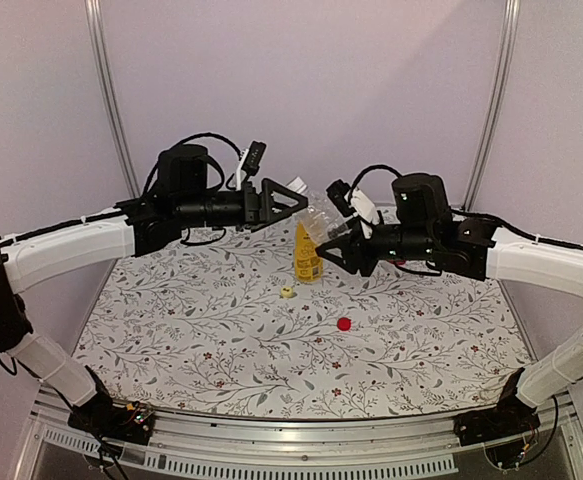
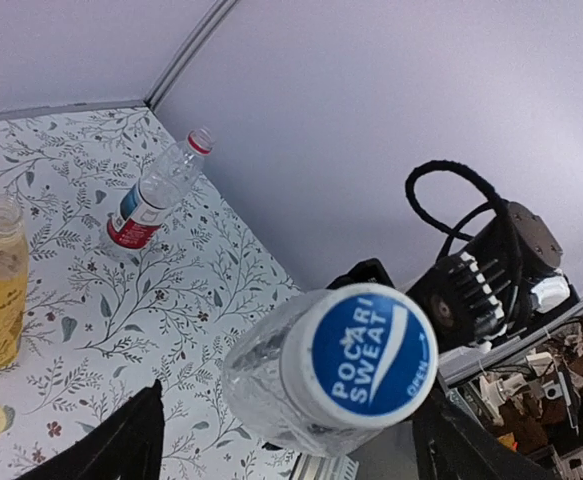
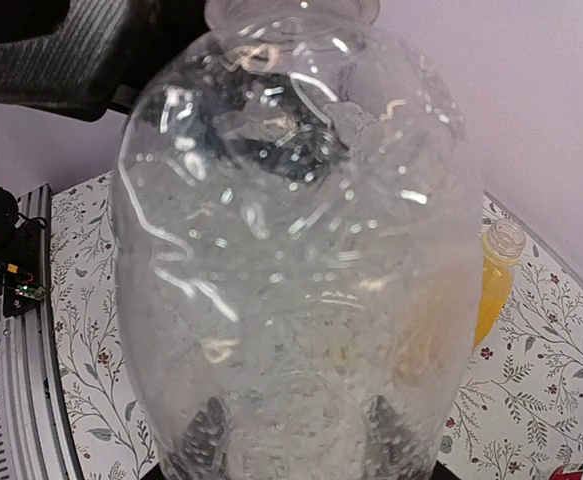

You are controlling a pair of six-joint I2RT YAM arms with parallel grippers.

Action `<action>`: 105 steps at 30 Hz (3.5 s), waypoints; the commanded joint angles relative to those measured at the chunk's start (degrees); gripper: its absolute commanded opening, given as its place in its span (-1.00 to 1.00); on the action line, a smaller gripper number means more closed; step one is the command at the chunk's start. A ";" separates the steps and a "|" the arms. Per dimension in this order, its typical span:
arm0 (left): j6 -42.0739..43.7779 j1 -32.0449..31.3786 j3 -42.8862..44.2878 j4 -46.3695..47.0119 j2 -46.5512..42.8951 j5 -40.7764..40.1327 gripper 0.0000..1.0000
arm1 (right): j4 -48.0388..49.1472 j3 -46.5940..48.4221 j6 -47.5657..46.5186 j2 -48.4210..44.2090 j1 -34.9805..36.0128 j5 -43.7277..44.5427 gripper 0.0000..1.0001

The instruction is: Unscrew the bottle caps

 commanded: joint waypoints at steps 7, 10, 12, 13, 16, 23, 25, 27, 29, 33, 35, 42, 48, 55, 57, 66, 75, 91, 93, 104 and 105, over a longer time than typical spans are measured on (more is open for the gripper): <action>13.73 2.57 -7.47 18.02 -9.21 14.63 0.74 | 4.41 -2.04 2.08 -2.88 -0.08 -18.92 -0.38; 16.71 2.66 -5.76 16.77 -8.85 16.50 0.65 | 5.56 -1.73 2.25 -2.62 -0.16 -23.89 -0.38; 17.31 2.69 -4.97 16.98 -8.48 17.49 0.57 | 6.00 -1.58 2.41 -2.44 -0.17 -26.62 -0.37; 17.34 2.67 -4.82 17.55 -8.31 18.27 0.51 | 6.00 -1.47 2.60 -2.35 -0.21 -27.67 -0.38; 16.59 2.68 -4.81 20.09 -7.96 20.57 0.37 | 8.08 -1.41 3.38 -2.02 -0.41 -29.53 -0.38; 15.50 2.52 -4.78 21.58 -7.02 21.76 0.10 | 8.88 -1.41 4.14 -1.62 -0.76 -30.97 -0.38; 14.78 2.44 -5.03 22.50 -6.87 21.89 0.01 | 8.85 -1.42 4.19 -1.47 -0.78 -31.04 -0.38; 13.99 2.47 -5.06 23.08 -6.66 22.02 -0.04 | 8.94 -1.45 4.16 -1.30 -0.78 -30.98 -0.38; 13.64 2.51 -5.01 23.31 -6.58 22.05 -0.09 | 8.94 -1.50 4.13 -1.23 -0.87 -31.04 -0.38; 13.40 2.47 -4.88 23.32 -6.50 21.95 -0.28 | 8.91 -1.60 4.32 -1.19 -0.97 -30.62 -0.38; 13.04 2.40 -4.88 23.15 -6.49 21.86 -0.42 | 8.79 -1.65 4.44 -1.27 -1.04 -29.47 -0.38; 11.90 1.51 -4.26 19.24 -6.84 16.93 -0.78 | 3.26 1.10 3.87 -0.57 -1.09 -19.72 -0.38; 6.06 -1.07 1.68 4.88 -5.77 -1.98 -0.81 | -1.85 5.37 1.73 2.49 -0.81 -2.76 -0.40; -4.72 -3.22 1.01 5.41 -3.43 -12.09 -0.78 | -1.31 7.52 -2.12 4.77 1.76 16.45 -0.40; -5.58 -3.34 2.13 4.93 -1.89 -12.74 -0.77 | -1.20 7.94 -3.49 5.44 2.35 19.59 -0.40; -3.03 -3.29 6.08 0.70 0.41 -13.54 -0.01 | 2.27 4.99 -3.68 4.49 2.65 16.46 -0.40; 5.44 0.37 -5.98 12.41 -9.42 -10.77 0.97 | 2.39 2.13 -1.77 1.63 1.52 0.28 -0.39; 17.92 5.02 -6.55 22.75 -9.89 22.53 0.68 | 7.86 -0.26 2.21 0.20 -0.99 -28.98 -0.39; 17.24 4.93 -5.93 23.72 -8.98 24.43 0.60 | 8.24 -0.41 2.67 0.07 -1.28 -29.90 -0.39; 16.50 3.78 -5.58 24.81 -7.23 24.84 0.29 | 9.43 -0.59 3.67 0.37 -1.84 -31.79 -0.39; 16.45 3.70 -5.51 24.81 -7.18 24.88 0.27 | 9.45 -0.53 3.67 0.51 -1.84 -31.80 -0.39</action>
